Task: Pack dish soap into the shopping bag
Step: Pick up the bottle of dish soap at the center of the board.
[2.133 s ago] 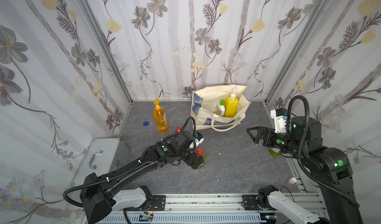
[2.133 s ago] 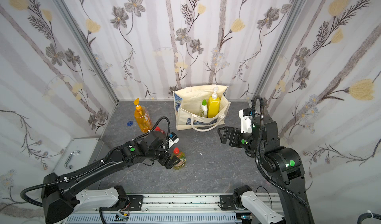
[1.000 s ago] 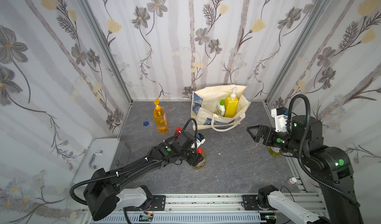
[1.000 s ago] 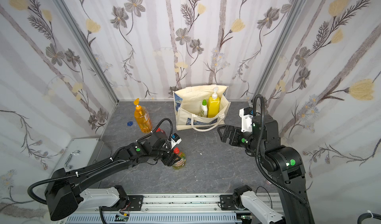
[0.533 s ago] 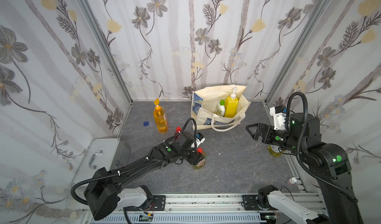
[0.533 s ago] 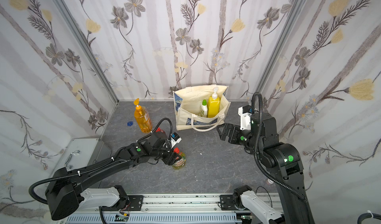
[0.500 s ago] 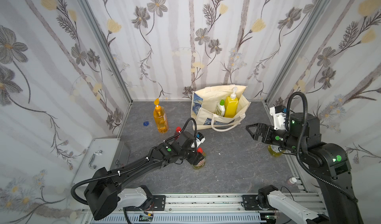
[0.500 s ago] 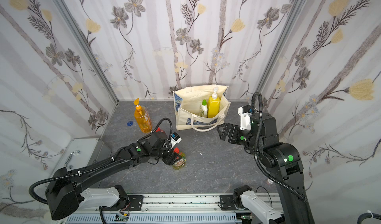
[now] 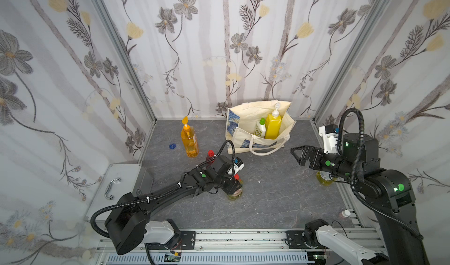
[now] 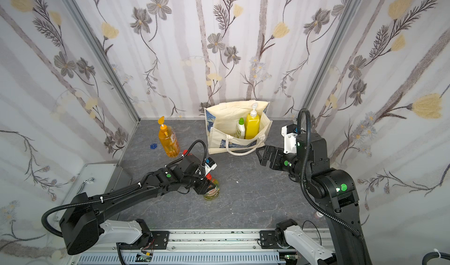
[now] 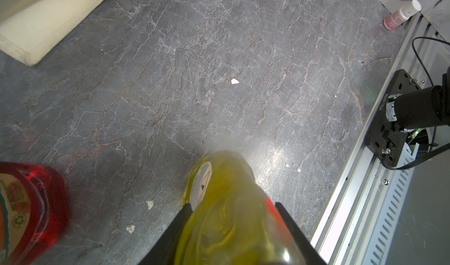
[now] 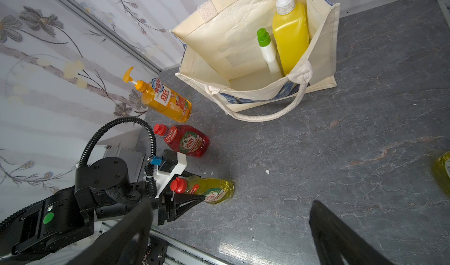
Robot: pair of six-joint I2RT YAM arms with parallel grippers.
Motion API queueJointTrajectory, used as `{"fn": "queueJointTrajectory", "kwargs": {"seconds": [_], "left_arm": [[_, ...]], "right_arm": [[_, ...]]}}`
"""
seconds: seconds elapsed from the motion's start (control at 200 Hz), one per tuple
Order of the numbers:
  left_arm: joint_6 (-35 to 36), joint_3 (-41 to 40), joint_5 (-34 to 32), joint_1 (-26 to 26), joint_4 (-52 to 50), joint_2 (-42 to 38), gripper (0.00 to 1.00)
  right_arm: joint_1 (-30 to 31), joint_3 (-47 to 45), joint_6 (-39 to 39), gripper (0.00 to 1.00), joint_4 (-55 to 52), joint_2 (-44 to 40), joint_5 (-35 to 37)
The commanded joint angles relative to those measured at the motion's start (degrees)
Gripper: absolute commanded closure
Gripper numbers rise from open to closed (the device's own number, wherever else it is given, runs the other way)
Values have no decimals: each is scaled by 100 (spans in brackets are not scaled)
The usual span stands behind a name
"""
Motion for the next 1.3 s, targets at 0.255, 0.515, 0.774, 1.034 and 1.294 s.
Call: {"fn": "queueJointTrajectory", "kwargs": {"seconds": [0.255,0.515,0.774,1.034,1.294], "left_arm": [[-7,266,64,-1,-45,-97,71],[-8,526,-38,-15,-243,-186,71],[95,1153,-208,-21,-545,-230,70],[120,1763,-326,-24,-708,-147,70],[172,2492,-399,-25,-880,44,70]], "right_arm": [[4,2,-13,0,59,52,-52],[3,-5,-57,0,112,114,-98],[5,-170,-49,0,213,46,-133],[1,-375,-26,0,321,-70,-130],[-5,-507,-44,0,430,-125,-164]]}}
